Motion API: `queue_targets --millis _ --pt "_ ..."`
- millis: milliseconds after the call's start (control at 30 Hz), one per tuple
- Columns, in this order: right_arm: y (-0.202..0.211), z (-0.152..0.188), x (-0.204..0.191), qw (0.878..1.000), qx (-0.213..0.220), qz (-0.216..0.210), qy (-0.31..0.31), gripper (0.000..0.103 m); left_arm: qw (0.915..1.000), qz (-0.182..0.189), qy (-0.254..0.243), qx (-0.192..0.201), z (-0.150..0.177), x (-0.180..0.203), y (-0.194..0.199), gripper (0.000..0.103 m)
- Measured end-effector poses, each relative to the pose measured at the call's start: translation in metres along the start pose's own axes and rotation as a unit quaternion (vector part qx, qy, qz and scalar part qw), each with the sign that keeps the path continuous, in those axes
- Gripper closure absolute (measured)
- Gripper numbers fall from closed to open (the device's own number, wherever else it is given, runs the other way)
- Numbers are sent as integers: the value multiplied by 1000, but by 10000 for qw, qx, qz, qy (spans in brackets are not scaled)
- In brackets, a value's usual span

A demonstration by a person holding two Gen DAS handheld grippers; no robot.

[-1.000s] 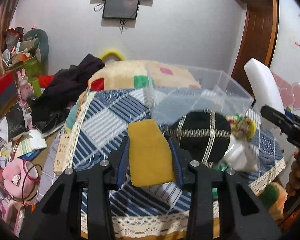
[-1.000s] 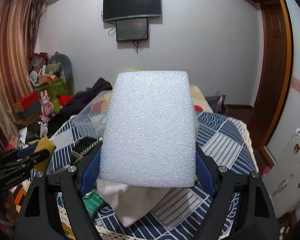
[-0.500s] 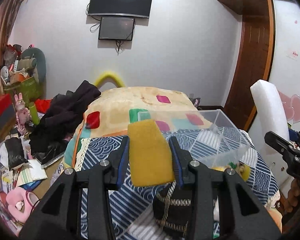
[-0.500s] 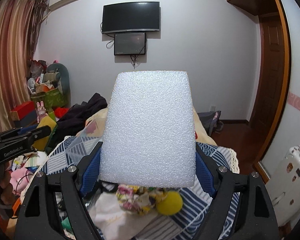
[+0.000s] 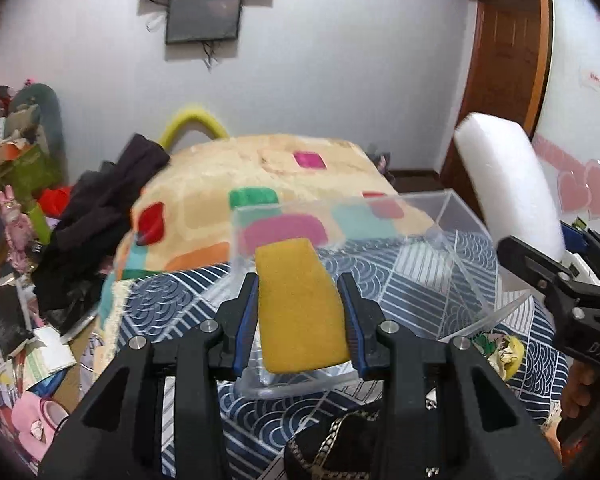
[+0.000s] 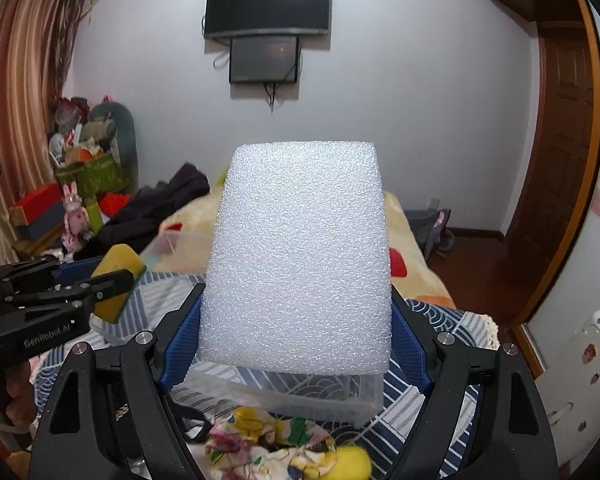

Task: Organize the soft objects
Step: 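Drop sponge into clear box with left gripper while right places foam block inside, then grasp the black chain-strap bag with the left gripper while the right grasps the yellow ball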

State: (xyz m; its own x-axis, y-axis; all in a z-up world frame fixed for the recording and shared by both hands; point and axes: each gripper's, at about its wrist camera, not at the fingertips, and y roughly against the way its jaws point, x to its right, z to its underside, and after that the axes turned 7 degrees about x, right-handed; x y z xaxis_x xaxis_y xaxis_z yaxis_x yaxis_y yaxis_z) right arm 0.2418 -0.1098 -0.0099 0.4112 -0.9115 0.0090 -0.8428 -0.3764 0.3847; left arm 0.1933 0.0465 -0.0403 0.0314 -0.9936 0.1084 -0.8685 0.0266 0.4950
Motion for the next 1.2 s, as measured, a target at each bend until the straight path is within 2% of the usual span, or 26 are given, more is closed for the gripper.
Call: queue_targets --millis 133,433,633,833,1000,1200 --pt "-19 6 -3 9994 -328 -29 75 22 9996 42 -116 -238 2 9 -21 64" --pt "-40 16 -3 9962 -848 -2 183 22 9979 -177 -229 -580 9 13 -51 64" --pt "-39 15 7 9951 -962 -185 152 17 9974 -208 -299 -615 13 15 -49 41" --pt "-23 9 13 9969 -733 -265 72 17 9979 -184 -533 -327 8 24 -23 27" --pt "1 -3 11 9990 -331 -285 62 16 9978 -196 -635 -76 3 29 3 5" --pt "33 -13 5 9995 148 -275 74 12 9983 -150 -540 128 3 24 32 4"
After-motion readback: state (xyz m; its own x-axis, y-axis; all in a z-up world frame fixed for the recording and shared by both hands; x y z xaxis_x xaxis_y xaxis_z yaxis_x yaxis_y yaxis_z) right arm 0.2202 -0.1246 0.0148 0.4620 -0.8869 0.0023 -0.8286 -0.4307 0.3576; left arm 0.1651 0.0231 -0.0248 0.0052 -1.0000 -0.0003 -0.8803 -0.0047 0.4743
